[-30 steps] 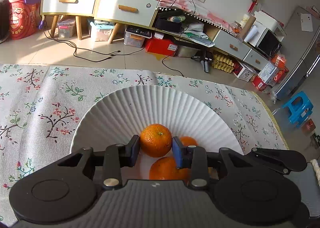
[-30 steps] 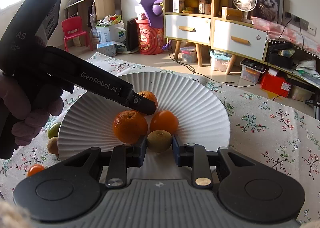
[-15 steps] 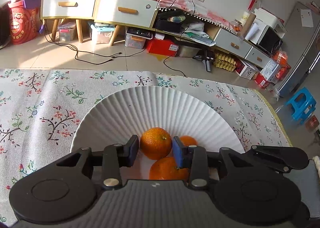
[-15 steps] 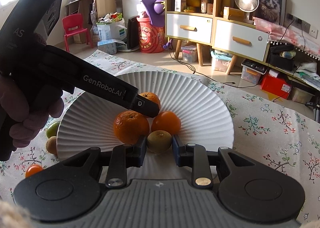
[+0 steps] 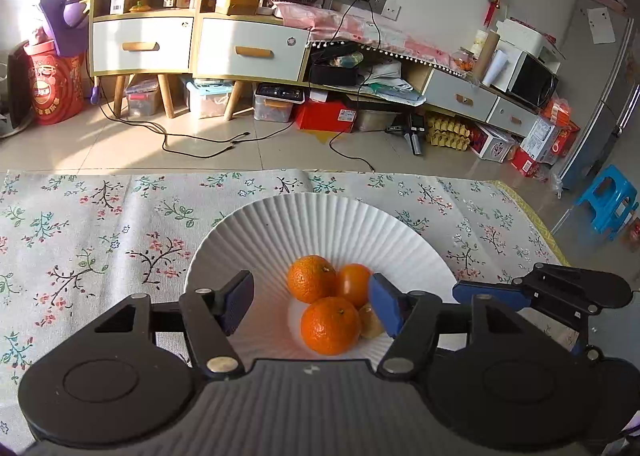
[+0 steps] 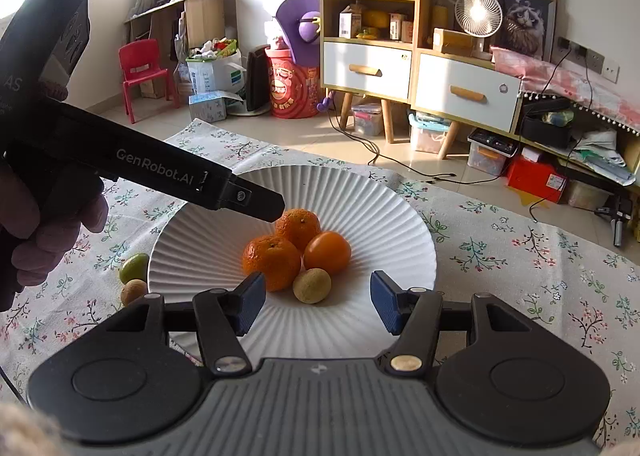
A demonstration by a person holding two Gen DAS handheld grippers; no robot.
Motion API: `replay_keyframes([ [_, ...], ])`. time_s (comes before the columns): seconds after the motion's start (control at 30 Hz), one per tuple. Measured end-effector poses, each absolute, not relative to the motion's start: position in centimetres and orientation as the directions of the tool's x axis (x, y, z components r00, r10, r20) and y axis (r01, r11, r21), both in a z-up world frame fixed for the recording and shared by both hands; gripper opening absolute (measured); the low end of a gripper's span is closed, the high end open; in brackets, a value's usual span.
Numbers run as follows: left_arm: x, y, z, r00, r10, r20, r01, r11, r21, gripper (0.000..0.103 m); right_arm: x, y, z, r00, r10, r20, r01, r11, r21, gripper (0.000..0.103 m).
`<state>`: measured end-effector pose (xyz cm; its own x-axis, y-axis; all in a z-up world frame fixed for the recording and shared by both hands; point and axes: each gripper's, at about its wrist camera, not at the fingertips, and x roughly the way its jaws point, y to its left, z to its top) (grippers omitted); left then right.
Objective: Organize fruits
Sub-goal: 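Lower both held fruits into the white bowl and open both grippers, then withdraw both tools from the bowl toward the remaining fruits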
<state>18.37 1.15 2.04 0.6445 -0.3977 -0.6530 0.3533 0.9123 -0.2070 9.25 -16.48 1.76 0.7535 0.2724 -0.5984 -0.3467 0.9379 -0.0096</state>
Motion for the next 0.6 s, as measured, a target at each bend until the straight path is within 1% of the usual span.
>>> replay_keyframes([
  [0.07, 17.4, 1.5, 2.3, 0.651, -0.387, -0.653, 0.353, 0.916, -0.192, 0.069, 8.7, -16.5, 2.2, 0.757, 0.273, -0.594, -0.344, 0.939, -0.007, 0.060],
  [0.17, 16.0, 2.0, 2.4, 0.657, -0.377, -0.653, 0.347, 0.920, -0.182, 0.076, 7.9, -16.7, 2.7, 0.760, 0.273, -0.590, -0.336, 0.942, 0.003, 0.064],
  [0.33, 13.8, 2.7, 2.4, 0.665, -0.358, -0.656, 0.339, 0.927, -0.162, 0.082, 6.6, -16.8, 3.3, 0.774, 0.268, -0.573, -0.321, 0.947, 0.009, 0.068],
  [0.43, 12.4, 2.8, 2.5, 0.665, -0.352, -0.658, 0.346, 0.927, -0.146, 0.083, 6.2, -17.0, 3.9, 0.781, 0.271, -0.563, -0.312, 0.950, 0.024, 0.069],
  [0.53, 10.7, 3.0, 2.3, 0.669, -0.350, -0.655, 0.356, 0.925, -0.131, 0.088, 5.5, -17.2, 4.2, 0.782, 0.279, -0.558, -0.306, 0.951, 0.047, 0.073],
  [0.6, 10.0, 3.0, 2.0, 0.661, -0.349, -0.665, 0.365, 0.923, -0.121, 0.090, 5.0, -17.2, 4.1, 0.772, 0.291, -0.566, -0.317, 0.947, 0.054, 0.076],
])
